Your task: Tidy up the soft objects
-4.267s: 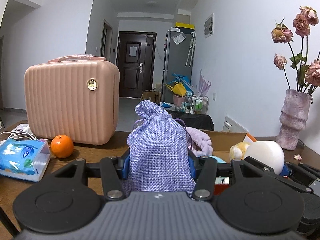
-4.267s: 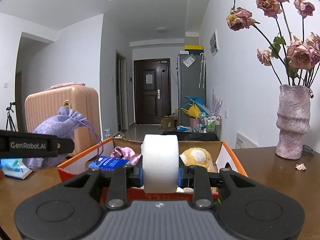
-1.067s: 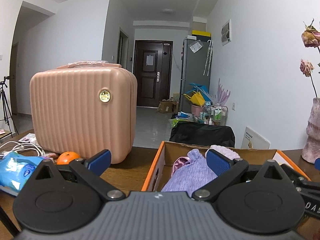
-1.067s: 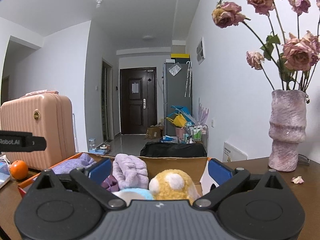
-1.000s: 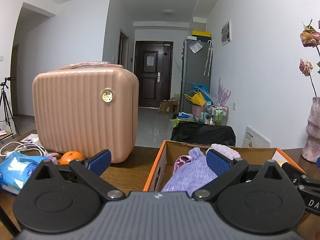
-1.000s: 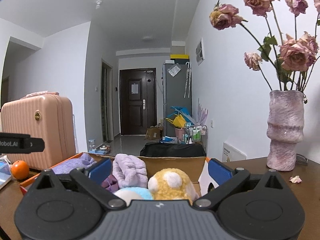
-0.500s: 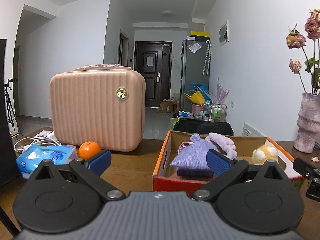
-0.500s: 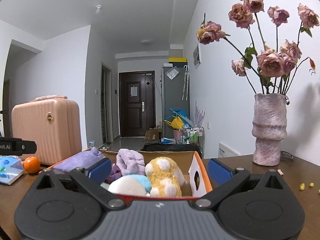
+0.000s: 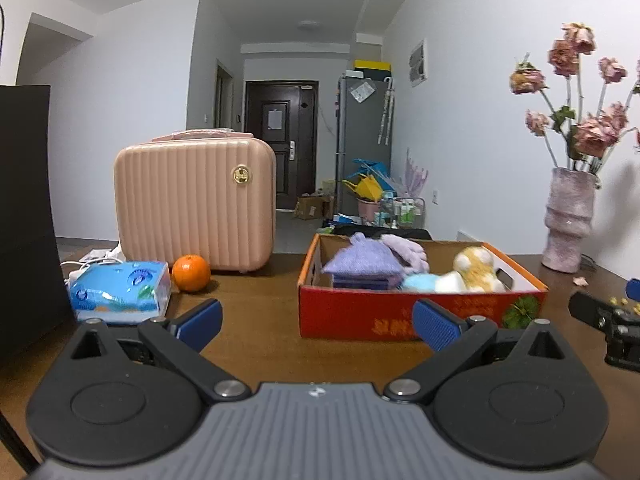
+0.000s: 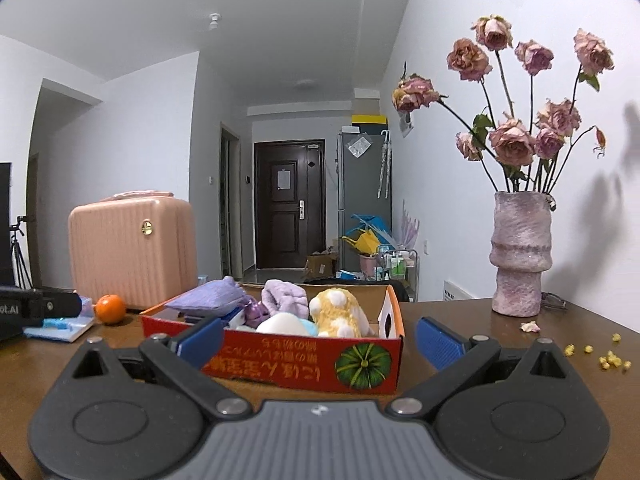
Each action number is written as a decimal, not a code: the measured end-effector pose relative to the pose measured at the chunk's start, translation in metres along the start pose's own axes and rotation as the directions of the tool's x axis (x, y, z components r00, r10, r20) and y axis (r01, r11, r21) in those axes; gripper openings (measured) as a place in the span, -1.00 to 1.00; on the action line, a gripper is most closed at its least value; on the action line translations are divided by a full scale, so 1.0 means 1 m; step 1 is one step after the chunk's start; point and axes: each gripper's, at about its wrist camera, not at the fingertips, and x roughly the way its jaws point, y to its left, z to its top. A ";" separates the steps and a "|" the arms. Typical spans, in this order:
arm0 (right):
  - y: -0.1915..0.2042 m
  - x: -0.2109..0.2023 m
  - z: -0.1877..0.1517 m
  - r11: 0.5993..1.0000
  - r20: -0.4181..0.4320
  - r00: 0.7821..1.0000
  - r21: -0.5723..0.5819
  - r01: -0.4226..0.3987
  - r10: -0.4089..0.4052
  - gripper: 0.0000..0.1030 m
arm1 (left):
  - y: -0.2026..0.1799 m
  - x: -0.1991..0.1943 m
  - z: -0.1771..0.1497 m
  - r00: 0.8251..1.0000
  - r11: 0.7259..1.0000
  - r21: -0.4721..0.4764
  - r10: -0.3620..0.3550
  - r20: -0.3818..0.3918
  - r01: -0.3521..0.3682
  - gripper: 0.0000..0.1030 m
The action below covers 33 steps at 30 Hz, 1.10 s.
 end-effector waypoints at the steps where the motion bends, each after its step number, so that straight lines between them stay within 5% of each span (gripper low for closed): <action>1: 0.000 -0.007 0.000 1.000 0.001 1.000 0.001 -0.002 0.002 1.00 | 0.001 -0.005 -0.003 1.000 1.000 -0.001 -0.004 -0.001 0.004 1.00; 14: 0.007 -0.091 -0.014 1.000 -0.036 0.999 -0.014 -0.015 0.014 1.00 | -0.003 -0.084 -0.033 0.998 0.997 0.033 -0.064 0.007 0.064 1.00; 22: 0.012 -0.135 -0.023 0.999 -0.131 0.991 -0.039 -0.011 0.005 1.00 | -0.005 -0.120 -0.049 0.995 0.993 0.051 -0.101 -0.026 0.103 1.00; 33: 0.014 -0.172 -0.018 0.999 -0.143 0.990 -0.050 0.011 -0.018 1.00 | -0.010 -0.145 -0.065 0.992 0.990 0.077 -0.117 -0.047 0.120 1.00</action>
